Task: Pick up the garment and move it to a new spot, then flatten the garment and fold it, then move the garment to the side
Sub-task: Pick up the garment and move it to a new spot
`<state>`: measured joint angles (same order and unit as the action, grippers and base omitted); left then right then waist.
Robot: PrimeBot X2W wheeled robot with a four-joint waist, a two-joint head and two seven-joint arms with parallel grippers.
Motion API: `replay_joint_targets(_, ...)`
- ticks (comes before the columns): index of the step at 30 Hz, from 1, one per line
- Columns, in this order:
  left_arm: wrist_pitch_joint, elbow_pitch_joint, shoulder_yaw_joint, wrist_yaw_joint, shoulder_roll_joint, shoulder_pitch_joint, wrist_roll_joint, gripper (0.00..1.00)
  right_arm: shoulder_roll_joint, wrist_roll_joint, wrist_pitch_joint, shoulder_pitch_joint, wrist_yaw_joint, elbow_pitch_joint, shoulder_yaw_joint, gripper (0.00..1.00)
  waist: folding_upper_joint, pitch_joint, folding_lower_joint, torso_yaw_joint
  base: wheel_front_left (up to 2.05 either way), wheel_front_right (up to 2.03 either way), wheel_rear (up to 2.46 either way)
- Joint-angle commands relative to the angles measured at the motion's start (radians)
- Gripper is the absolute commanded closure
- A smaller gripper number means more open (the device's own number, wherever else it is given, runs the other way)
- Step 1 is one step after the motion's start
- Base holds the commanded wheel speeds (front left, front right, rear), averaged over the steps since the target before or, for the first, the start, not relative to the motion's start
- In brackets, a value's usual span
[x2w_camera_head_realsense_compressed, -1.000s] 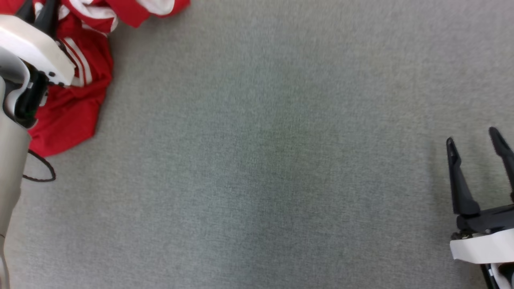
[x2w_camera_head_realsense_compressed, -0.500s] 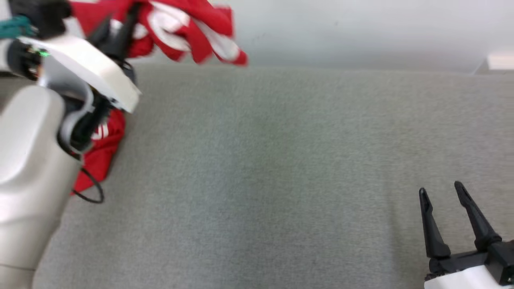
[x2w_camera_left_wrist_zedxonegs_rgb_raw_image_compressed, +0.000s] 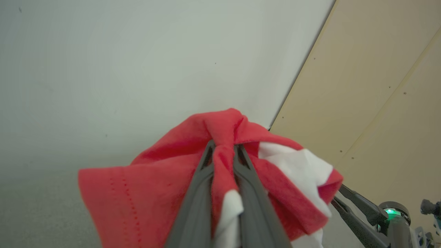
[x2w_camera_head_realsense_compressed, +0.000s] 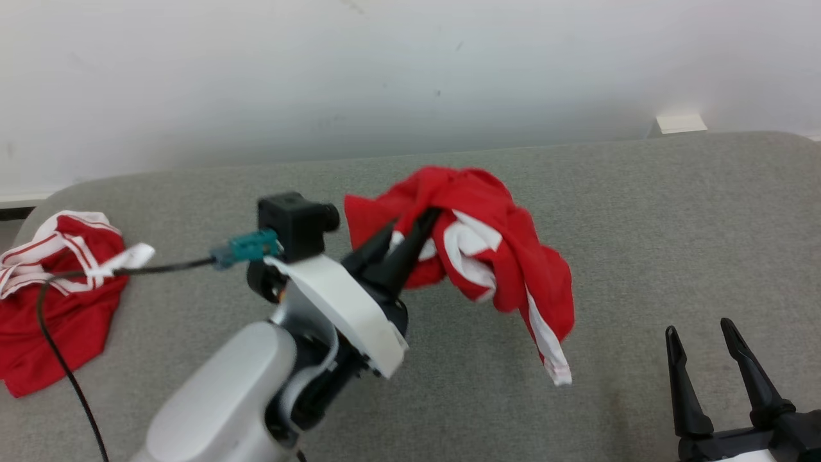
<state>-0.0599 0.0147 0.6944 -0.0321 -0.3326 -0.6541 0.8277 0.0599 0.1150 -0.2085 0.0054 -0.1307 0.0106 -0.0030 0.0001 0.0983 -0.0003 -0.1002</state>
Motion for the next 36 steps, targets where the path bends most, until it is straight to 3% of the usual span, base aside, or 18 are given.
replay_joint_targets(1,0.006,0.001,0.007,-0.004,0.004,0.024,0.002,1.0,-0.002,0.004,-0.004,0.007,0.0,0.002,0.002,0.0,-0.0001,-0.006,0.0003,-0.02,0.0,0.0,0.0)
replay_joint_targets(3,0.011,0.021,0.04,-0.008,0.026,0.06,-0.007,1.0,-0.003,0.006,-0.007,0.012,0.0,0.004,0.004,0.0,-0.0001,-0.006,0.0003,-0.034,0.0,0.0,0.0)
replay_joint_targets(9,0.041,0.174,0.115,0.032,0.079,0.13,-0.001,1.0,-0.008,0.012,-0.014,0.004,0.0,0.014,0.007,0.0,-0.0001,0.004,0.0003,-0.068,0.0,0.0,0.0)
replay_joint_targets(18,0.204,0.508,0.172,0.004,0.092,0.117,-0.148,1.0,-0.009,0.021,-0.026,-0.003,0.0,0.049,0.009,0.0,-0.0001,-0.011,0.0003,-0.085,0.0,0.0,0.0)
replay_joint_targets(19,0.231,0.535,0.181,0.006,0.097,0.115,-0.165,0.69,-0.009,0.021,-0.028,0.001,0.0,0.053,0.007,0.0,-0.0001,-0.017,0.0003,-0.082,0.0,0.0,0.0)
replay_joint_targets(20,0.258,0.558,0.186,0.002,0.102,0.11,-0.184,0.45,-0.009,0.022,-0.029,0.001,0.0,0.058,0.008,0.0,-0.0001,-0.019,0.0003,-0.08,0.0,0.0,0.0)
replay_joint_targets(21,0.278,0.58,0.186,-0.004,0.108,0.107,-0.192,0.0,-0.009,0.022,-0.03,0.001,0.0,0.063,0.01,0.0,-0.0001,-0.024,0.0003,-0.075,0.0,0.0,0.0)
replay_joint_targets(27,0.325,0.601,0.13,-0.034,0.13,0.142,-0.241,0.0,-0.009,0.023,-0.029,0.003,0.0,0.088,0.014,0.0,-0.0001,-0.066,0.0003,-0.044,0.0,0.0,0.0)
replay_joint_targets(36,0.325,0.313,-0.108,-0.096,0.093,0.362,-0.371,0.0,-0.008,-0.003,-0.035,0.02,0.0,0.084,-0.019,0.0,-0.0001,-0.103,0.0003,0.006,0.0,0.0,0.0)
